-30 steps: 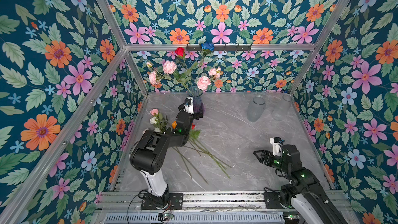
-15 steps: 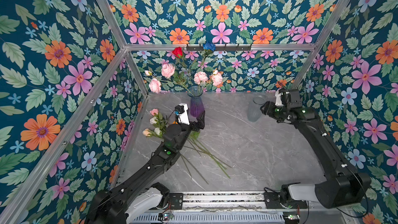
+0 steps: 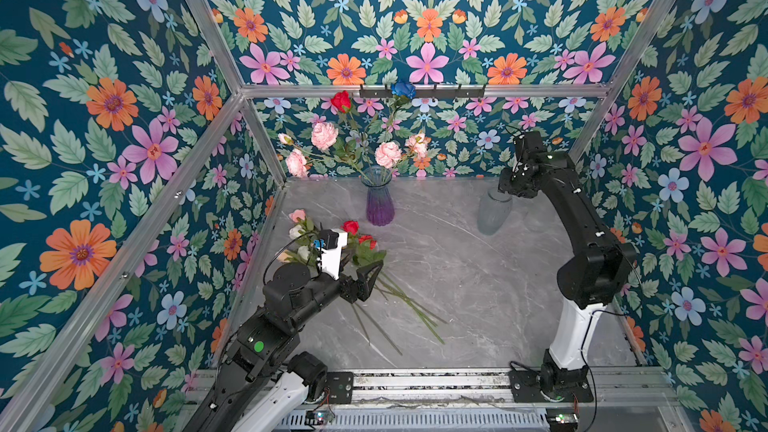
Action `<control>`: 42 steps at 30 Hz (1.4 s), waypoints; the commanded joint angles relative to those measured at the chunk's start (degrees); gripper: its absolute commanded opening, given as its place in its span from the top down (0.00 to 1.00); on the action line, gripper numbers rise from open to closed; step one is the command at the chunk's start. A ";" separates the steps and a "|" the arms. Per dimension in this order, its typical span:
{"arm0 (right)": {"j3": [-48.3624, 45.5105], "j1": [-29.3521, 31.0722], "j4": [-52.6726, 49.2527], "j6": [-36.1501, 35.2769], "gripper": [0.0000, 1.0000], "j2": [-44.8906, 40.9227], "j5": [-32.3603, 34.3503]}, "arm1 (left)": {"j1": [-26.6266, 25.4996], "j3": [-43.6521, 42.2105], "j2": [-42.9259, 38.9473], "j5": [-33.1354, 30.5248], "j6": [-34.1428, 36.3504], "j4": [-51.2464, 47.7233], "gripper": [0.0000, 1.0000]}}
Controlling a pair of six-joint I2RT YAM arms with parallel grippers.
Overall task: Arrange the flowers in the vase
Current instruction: 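Lower the right gripper into the clear ribbed vase mouth and grip it, then drag the clear vase nearer the robot with the right gripper, then release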
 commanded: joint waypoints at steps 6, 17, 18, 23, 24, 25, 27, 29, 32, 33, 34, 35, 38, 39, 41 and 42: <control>5.20 0.03 -5.73 -1.06 0.58 6.68 1.68 | 0.09 -3.68 -8.47 -2.71 0.39 -2.66 0.14; -12.70 1.29 0.20 -1.79 1.00 -6.07 1.04 | 0.10 -3.84 -9.36 -5.94 0.21 -3.20 0.15; -14.81 2.07 0.64 -2.10 1.00 -7.97 1.11 | 0.14 -3.85 -9.28 -6.25 0.21 -3.30 0.15; -22.32 11.18 -1.12 -3.89 1.00 -17.14 3.04 | 0.18 -3.79 -9.55 -7.43 0.01 -3.55 0.15; -23.13 13.13 -1.95 -4.09 1.00 -18.11 3.00 | 0.26 -3.84 -9.52 -7.50 0.00 -3.57 0.15; -23.92 15.51 -3.16 -4.34 1.00 -19.02 2.84 | 0.32 -3.84 -9.58 -7.68 0.03 -3.57 0.15; -25.25 19.71 -5.79 -4.79 1.00 -19.07 2.98 | 0.44 -3.88 -9.29 -7.71 0.04 -3.57 0.16; -26.50 23.98 -8.18 -5.00 1.00 -21.19 4.42 | 0.53 -3.92 -9.10 -7.53 0.04 -3.53 0.16; -28.00 28.96 -9.91 -4.71 1.00 -21.31 6.51 | 0.86 -3.84 -8.85 -7.44 0.07 -3.56 0.17; -28.40 29.90 -10.26 -4.58 1.00 -21.27 6.83 | 0.95 -3.89 -8.74 -7.37 0.04 -3.49 0.17; -28.92 30.74 -10.17 -4.28 1.00 -21.22 7.26 | 1.05 -3.84 -8.58 -7.28 0.05 -3.51 0.17; -29.50 31.19 -9.97 -4.08 1.00 -21.04 7.40 | 1.06 -3.84 -8.50 -7.26 0.04 -3.52 0.17; -30.57 31.28 -9.05 -3.96 1.00 -20.93 6.94 | 1.23 -3.84 -8.30 -7.26 -0.05 -3.57 0.17; -30.63 31.33 -8.80 -3.91 1.00 -20.94 7.04 | 1.28 -3.84 -8.29 -7.33 -0.14 -3.57 0.17; -30.50 31.37 -8.29 -4.04 0.86 -20.87 7.04 | 1.32 -3.84 -8.14 -7.44 -0.22 -3.57 0.17; -30.39 31.39 -8.18 -4.13 0.79 -20.87 7.05 | 1.32 -3.84 -8.12 -7.52 -0.16 -3.61 0.17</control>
